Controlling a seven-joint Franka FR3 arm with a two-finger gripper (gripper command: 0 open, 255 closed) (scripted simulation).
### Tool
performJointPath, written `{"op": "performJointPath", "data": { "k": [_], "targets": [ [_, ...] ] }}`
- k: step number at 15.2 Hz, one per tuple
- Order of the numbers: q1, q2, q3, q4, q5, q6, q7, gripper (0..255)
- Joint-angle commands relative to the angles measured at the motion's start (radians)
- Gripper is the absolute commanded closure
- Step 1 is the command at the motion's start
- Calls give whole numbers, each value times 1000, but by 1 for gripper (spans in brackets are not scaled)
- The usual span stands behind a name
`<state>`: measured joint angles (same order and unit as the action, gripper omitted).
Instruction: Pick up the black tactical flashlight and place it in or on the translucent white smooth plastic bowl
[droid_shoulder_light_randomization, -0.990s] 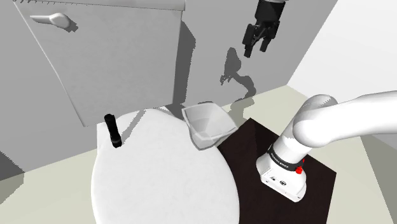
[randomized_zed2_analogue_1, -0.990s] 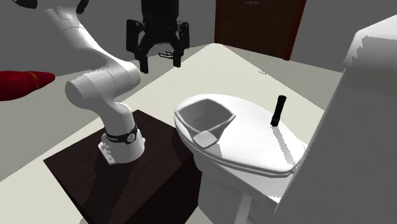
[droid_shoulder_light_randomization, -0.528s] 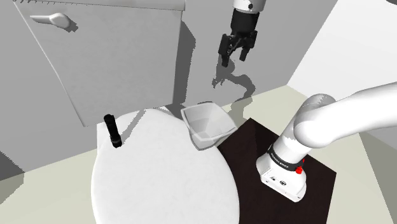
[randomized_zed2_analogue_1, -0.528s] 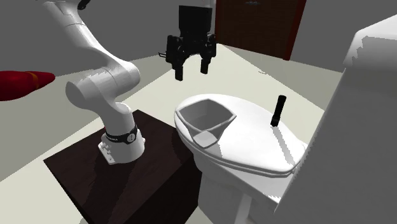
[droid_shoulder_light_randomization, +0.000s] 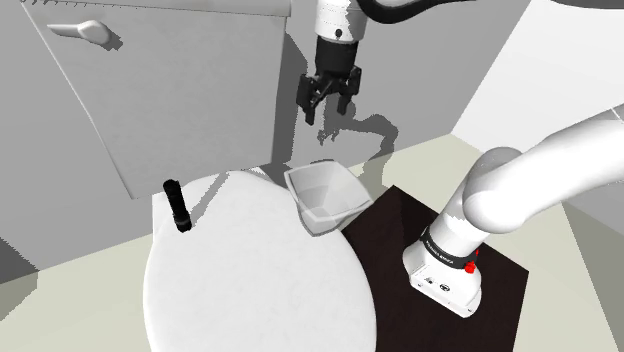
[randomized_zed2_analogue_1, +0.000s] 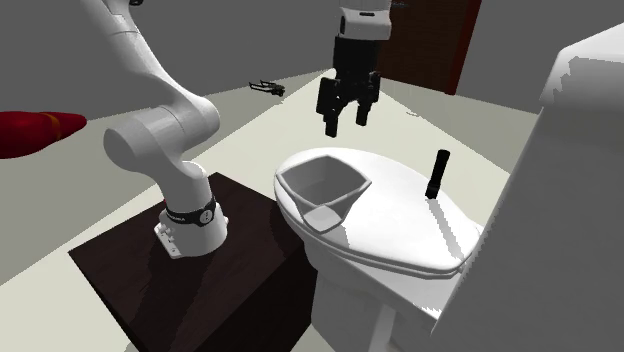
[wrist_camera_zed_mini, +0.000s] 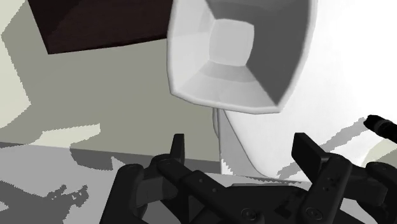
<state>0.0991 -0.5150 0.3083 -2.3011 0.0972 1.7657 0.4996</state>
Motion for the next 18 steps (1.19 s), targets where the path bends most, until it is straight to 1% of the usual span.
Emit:
{"op": "performJointPath", "data": {
  "k": [1, 5, 9, 14, 18],
  "targets": [
    [3, 58, 32, 19, 6, 43, 38, 0],
    [8, 183, 99, 81, 1, 112, 122, 0],
    [14, 322, 162, 163, -31, 169, 214, 0],
    [36, 514, 223, 294, -111, 218, 340, 0],
    [77, 677, 247, 424, -197, 233, 441, 0]
  ]
}}
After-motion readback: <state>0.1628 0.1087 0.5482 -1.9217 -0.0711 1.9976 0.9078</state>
